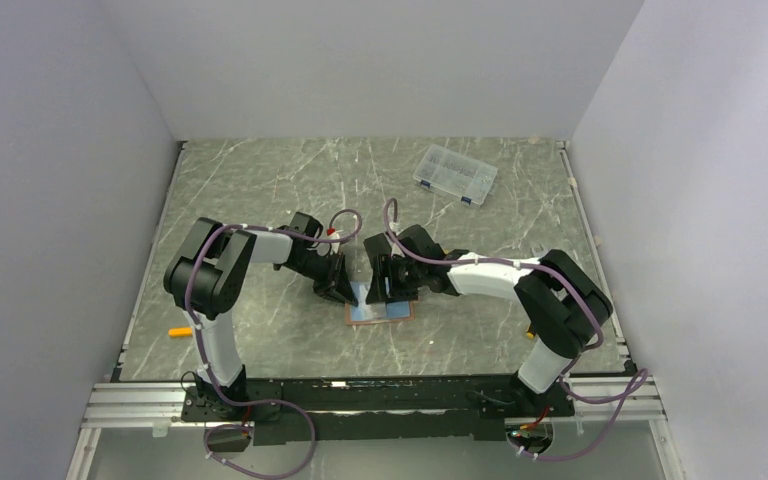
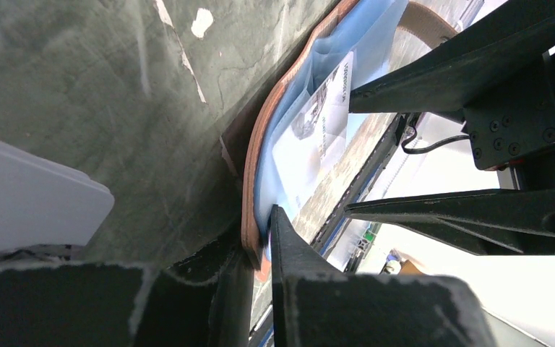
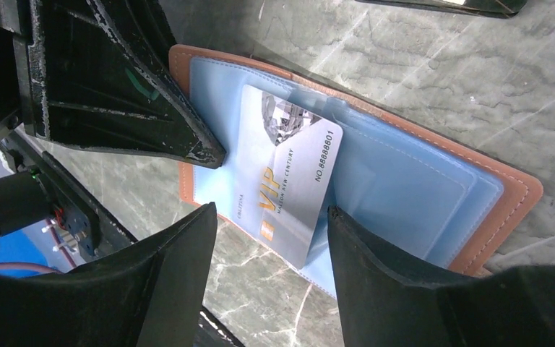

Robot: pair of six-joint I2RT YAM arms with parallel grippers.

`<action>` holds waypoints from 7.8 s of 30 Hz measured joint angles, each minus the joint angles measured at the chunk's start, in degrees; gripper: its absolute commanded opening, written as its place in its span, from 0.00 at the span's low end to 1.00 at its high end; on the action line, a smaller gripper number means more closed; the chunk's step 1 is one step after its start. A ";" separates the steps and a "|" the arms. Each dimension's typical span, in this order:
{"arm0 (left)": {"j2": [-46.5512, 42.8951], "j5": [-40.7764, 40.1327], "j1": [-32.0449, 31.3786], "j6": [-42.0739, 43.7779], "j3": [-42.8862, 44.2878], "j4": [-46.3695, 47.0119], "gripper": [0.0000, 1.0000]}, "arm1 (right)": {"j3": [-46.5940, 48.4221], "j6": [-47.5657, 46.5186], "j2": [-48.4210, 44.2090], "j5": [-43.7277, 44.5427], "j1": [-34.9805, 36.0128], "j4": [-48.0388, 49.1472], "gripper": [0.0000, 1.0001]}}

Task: Put the credit cards into the card holder
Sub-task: Insert the credit card into the card holder, then pick up the credit card from the storage box.

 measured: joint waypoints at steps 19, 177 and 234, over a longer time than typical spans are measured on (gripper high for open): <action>0.00 0.87 0.09 -0.85 0.00 0.39 0.30 | 4.66 -3.34 1.75 5.03 5.16 -5.33 0.59; 3.78 -23.63 1.18 39.74 38.32 -30.64 0.99 | 16.00 -6.19 14.08 -3.96 -17.46 1.84 0.55; 7.87 -41.68 -14.53 64.63 31.95 -6.40 0.99 | 7.61 9.11 21.14 -21.05 -23.85 29.68 0.44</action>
